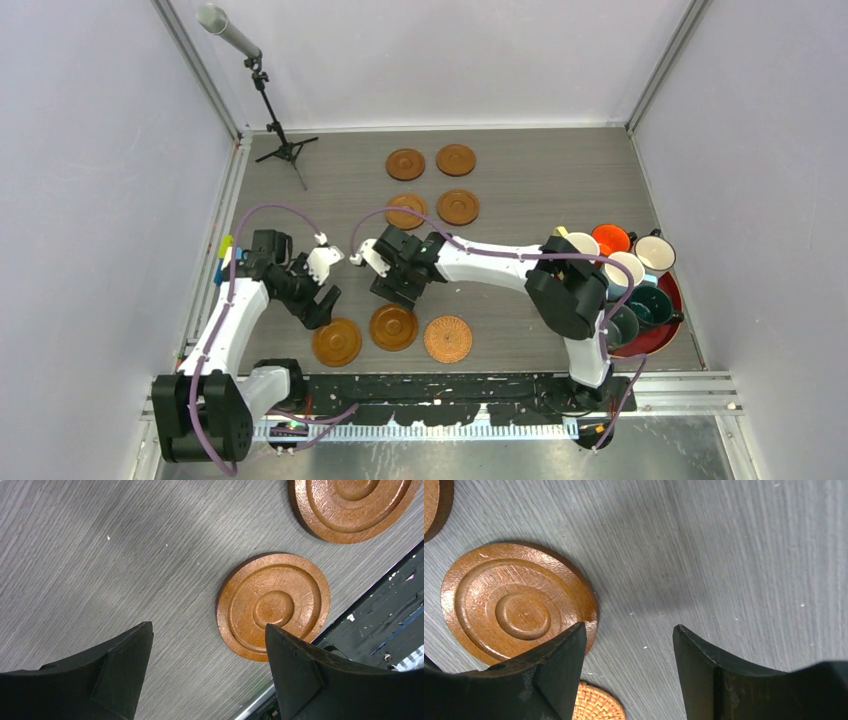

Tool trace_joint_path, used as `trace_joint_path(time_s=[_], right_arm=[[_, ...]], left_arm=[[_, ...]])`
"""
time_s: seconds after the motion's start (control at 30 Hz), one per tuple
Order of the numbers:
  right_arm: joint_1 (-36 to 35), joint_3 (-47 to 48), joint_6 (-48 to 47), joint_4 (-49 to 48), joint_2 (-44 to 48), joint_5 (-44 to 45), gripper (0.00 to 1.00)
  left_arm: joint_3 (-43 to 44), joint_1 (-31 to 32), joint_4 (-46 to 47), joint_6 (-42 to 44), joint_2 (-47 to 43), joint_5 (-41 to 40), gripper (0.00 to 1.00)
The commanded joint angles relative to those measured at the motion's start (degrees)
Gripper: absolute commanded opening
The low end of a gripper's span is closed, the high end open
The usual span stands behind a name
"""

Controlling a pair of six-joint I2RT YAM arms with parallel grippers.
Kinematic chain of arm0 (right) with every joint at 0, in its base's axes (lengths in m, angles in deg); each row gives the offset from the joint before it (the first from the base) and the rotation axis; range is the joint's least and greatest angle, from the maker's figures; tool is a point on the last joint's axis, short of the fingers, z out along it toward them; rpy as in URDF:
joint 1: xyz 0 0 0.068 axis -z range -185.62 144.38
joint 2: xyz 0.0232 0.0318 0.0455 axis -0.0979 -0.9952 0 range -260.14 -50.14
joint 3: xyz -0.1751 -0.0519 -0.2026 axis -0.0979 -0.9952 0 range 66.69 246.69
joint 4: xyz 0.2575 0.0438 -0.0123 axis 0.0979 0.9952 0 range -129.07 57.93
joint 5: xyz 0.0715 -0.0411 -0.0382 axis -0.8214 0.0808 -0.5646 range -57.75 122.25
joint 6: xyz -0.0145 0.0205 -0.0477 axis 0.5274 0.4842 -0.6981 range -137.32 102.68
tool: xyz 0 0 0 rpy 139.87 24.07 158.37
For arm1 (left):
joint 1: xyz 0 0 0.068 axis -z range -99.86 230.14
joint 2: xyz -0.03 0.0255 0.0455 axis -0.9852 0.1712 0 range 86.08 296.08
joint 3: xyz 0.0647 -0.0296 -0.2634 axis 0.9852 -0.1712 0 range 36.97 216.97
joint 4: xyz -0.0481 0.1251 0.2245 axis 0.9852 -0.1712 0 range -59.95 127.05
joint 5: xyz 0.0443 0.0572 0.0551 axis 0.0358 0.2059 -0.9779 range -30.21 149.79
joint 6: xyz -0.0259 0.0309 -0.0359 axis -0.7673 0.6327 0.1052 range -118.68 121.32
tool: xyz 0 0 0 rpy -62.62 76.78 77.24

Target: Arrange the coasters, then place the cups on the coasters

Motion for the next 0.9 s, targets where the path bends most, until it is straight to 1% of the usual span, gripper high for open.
trace_joint_path(time_s=[0.0,0.2,0.37,0.63,0.8,0.87], right_arm=[[-1.86,-0.45,1.84,-3.69,-0.66,0.78,0.69],[-3.59,-0.2,2.66,-3.64,-2.1,0.25,0.72],[-5.28,-0.53,3.04,-3.55,-3.27,0.57,0.73],[-5.98,-0.71,4.43,-3.52,-3.09,-1.45,0.78],[-6.57,-0.62,4.36,-2.8,-4.5,0.84,0.78],[-6.92,-0.93,4.16,-2.87,-4.57,3.23,0.78]], left_arm=[[-0.51,-0.56,0.04,6.86,-0.7,2.33,0.84],[-3.74,-0.56,2.03,11.96,-1.3,1.59,0.85],[-4.7,-0.56,2.57,14.09,-1.12,1.97,0.86],[-5.67,-0.56,3.37,16.48,-0.69,2.53,0.86],[-6.56,-0.56,3.73,18.35,-1.06,3.14,0.86],[-7.03,-0.56,4.42,19.12,-1.1,3.19,0.86]])
